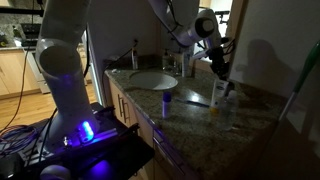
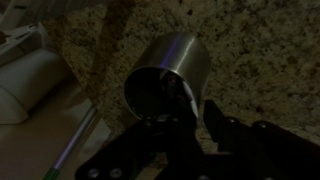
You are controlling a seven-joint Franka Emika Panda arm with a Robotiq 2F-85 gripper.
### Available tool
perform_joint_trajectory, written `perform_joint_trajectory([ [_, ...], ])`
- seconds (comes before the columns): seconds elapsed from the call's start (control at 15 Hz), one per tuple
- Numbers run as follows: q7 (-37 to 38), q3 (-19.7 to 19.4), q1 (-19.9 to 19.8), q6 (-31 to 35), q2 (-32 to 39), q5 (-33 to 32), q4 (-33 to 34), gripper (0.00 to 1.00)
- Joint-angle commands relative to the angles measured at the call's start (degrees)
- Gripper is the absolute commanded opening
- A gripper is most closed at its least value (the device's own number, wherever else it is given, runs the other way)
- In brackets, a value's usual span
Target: Remove the tube out of the silver cup then put the toothbrush under running water and put the toothbrush in the cup, then close the tap
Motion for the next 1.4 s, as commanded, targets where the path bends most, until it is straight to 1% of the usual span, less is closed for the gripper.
perform_joint_trajectory([
  [0.0,-1.0,0.4,-0.6,0.1,-1.8,1.4,-0.6,0.58],
  [0.07,-1.4,0.5,-0.6,0.0,-2.3,1.6,-0.8,0.64],
  [0.2,-0.5,0.0,-0.2,-0.2,-2.9,0.9,-0.7,0.77],
  [0.27,-0.2,0.1,-0.2,0.0,-1.2,0.7,0.4,0.60],
  [0.33,-0.2,0.1,-0.2,-0.1,-1.6,0.7,0.4,0.67],
  [0.4,-0.4,0.3,-0.4,-0.7,-1.3,1.2,0.7,0.49],
  [0.47,-0.1,0.2,-0.3,-0.6,-1.0,0.9,0.8,0.52],
  [0.53,-0.2,0.2,-0.3,-0.9,-0.7,1.0,0.9,0.51],
  [0.73,-0.1,0.1,-0.2,-0.9,-0.2,1.0,0.9,0.30],
  [0.93,0.2,-0.2,-0.1,-0.6,-0.4,0.5,1.1,0.10],
  [1.0,0.1,-0.2,-0.1,-0.6,-0.5,0.7,1.1,0.02],
  [1.13,0.1,-0.2,-0.1,-0.9,-0.3,0.5,1.4,0.00],
  [1.33,0.7,-0.5,0.1,-0.8,-1.1,0.3,1.3,0.00],
])
